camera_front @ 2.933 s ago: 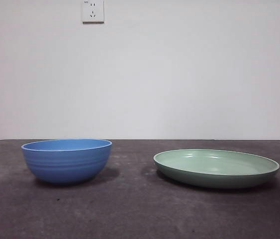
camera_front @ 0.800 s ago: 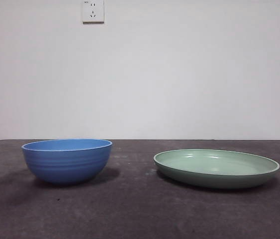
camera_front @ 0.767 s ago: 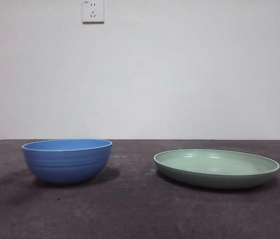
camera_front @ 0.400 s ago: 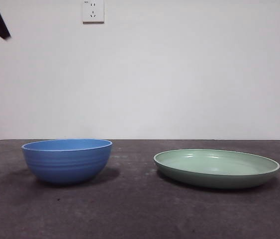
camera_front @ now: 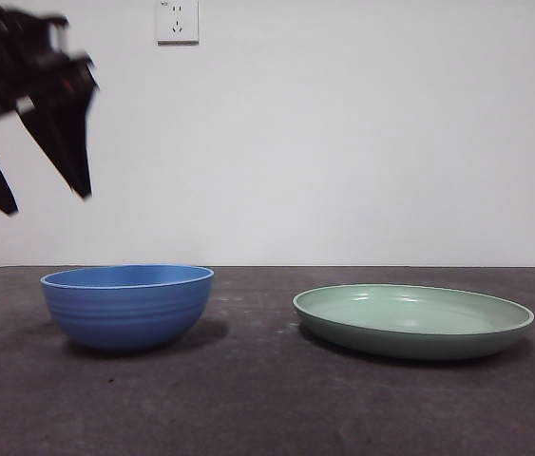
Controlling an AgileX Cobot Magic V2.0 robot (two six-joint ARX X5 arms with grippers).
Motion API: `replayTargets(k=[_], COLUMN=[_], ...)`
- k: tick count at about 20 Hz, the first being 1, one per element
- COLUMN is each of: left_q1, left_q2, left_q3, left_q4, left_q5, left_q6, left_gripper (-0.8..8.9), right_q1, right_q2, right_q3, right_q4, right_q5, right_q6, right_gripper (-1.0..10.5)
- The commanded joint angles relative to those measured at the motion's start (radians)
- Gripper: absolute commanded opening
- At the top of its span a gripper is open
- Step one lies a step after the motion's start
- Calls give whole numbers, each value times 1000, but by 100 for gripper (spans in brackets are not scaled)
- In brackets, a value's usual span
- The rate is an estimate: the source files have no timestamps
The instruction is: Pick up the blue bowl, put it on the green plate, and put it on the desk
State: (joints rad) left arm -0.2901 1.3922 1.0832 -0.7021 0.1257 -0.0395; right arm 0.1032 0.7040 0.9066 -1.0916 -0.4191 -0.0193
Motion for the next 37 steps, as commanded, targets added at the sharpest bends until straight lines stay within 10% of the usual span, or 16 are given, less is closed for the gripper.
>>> replayTargets(k=[1,8,16,28,37], left_q1=[-6,-11,-12,-16,-206], left_q2=[77,241,260,247,211], left_q3=[23,23,23,42,310], left_q4=[45,78,95,96,47], left_q5=[-8,-8,-7,6,40], left_q6=[2,2,-8,-68,-140], left_gripper=[435,420,53,10,10], right_q1=[2,2,2,2,2], right_q2=[6,7,6,6,6], right_q3=[19,19,19,19,19], right_q4=[6,21,21,21,21], right_q5=[-2,0,0,0,1], right_q6=[9,9,9,12,16], right_gripper=[404,404,404,404,404])
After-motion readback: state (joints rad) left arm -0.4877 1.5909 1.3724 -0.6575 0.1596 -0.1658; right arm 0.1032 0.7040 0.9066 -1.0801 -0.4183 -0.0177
